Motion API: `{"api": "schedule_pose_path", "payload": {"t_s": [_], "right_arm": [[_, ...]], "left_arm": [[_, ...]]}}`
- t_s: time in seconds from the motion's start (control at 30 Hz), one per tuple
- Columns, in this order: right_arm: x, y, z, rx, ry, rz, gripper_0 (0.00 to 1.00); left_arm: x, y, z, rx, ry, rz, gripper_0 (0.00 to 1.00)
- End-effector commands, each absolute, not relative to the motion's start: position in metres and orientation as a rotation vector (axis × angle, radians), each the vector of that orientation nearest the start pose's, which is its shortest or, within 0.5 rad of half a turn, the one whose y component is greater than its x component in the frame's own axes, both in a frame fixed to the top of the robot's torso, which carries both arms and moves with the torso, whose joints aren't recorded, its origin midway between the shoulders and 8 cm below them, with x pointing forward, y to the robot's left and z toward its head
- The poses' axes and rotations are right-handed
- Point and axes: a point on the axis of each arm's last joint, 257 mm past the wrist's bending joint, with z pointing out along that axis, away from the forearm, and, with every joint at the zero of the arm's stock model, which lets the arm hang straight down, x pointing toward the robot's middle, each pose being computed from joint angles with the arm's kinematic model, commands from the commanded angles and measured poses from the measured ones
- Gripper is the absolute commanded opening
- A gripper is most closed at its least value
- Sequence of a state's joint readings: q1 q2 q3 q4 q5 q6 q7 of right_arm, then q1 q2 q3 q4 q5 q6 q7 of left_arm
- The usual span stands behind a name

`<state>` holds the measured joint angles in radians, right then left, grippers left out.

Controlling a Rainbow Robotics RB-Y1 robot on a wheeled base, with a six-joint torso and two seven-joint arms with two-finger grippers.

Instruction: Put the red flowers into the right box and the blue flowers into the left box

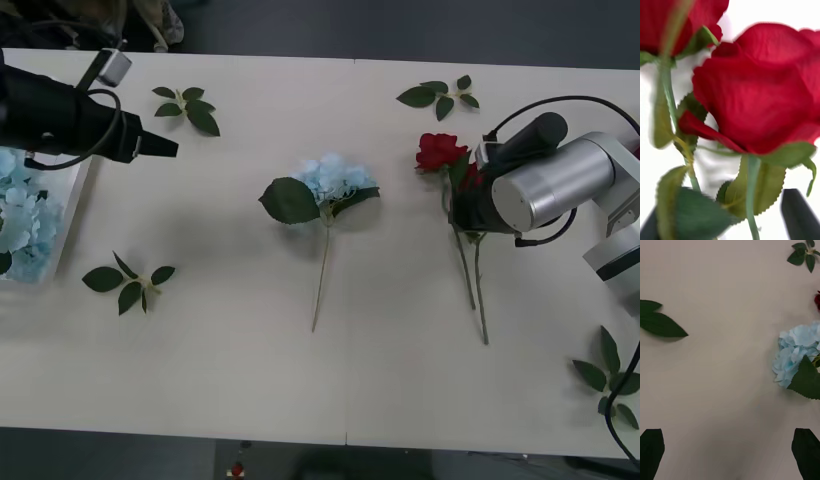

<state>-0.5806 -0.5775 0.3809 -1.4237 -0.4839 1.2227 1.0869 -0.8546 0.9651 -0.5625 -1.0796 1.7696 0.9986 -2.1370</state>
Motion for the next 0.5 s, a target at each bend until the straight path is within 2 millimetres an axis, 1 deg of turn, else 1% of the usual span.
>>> {"api": "schedule_pose_path", "payload": {"t_s": [0.03, 0.07, 0.2, 0.23, 0.27, 0.3, 0.37, 0.4, 0.43, 0.5], "right_arm": [[0.568, -0.232, -0.272, 0.059, 2.510, 0.047, 0.45], [0.568, -0.232, -0.273, 0.060, 2.511, 0.049, 0.40], [0.568, -0.232, -0.274, 0.051, 2.510, 0.038, 0.28], [0.567, -0.232, -0.274, 0.050, 2.512, 0.036, 0.26], [0.567, -0.231, -0.275, 0.046, 2.511, 0.034, 0.21], [0.567, -0.231, -0.275, 0.044, 2.511, 0.031, 0.20], [0.567, -0.231, -0.276, 0.042, 2.512, 0.029, 0.15], [0.567, -0.232, -0.276, 0.043, 2.513, 0.026, 0.14], [0.567, -0.232, -0.276, 0.040, 2.512, 0.026, 0.08], [0.567, -0.232, -0.276, 0.040, 2.511, 0.025, 0.00]], "left_arm": [[0.596, 0.202, -0.134, 0.724, 2.176, -0.590, 1.00], [0.594, 0.184, -0.140, 0.734, 2.175, -0.622, 1.00], [0.590, 0.142, -0.146, 0.741, 2.160, -0.713, 1.00], [0.589, 0.136, -0.146, 0.740, 2.160, -0.725, 1.00], [0.588, 0.124, -0.147, 0.725, 2.176, -0.753, 1.00], [0.587, 0.119, -0.148, 0.724, 2.183, -0.756, 1.00], [0.587, 0.100, -0.152, 0.731, 2.210, -0.751, 1.00], [0.586, 0.094, -0.154, 0.735, 2.218, -0.746, 1.00], [0.587, 0.085, -0.158, 0.733, 2.238, -0.732, 1.00], [0.587, 0.070, -0.163, 0.728, 2.259, -0.719, 1.00]]}}
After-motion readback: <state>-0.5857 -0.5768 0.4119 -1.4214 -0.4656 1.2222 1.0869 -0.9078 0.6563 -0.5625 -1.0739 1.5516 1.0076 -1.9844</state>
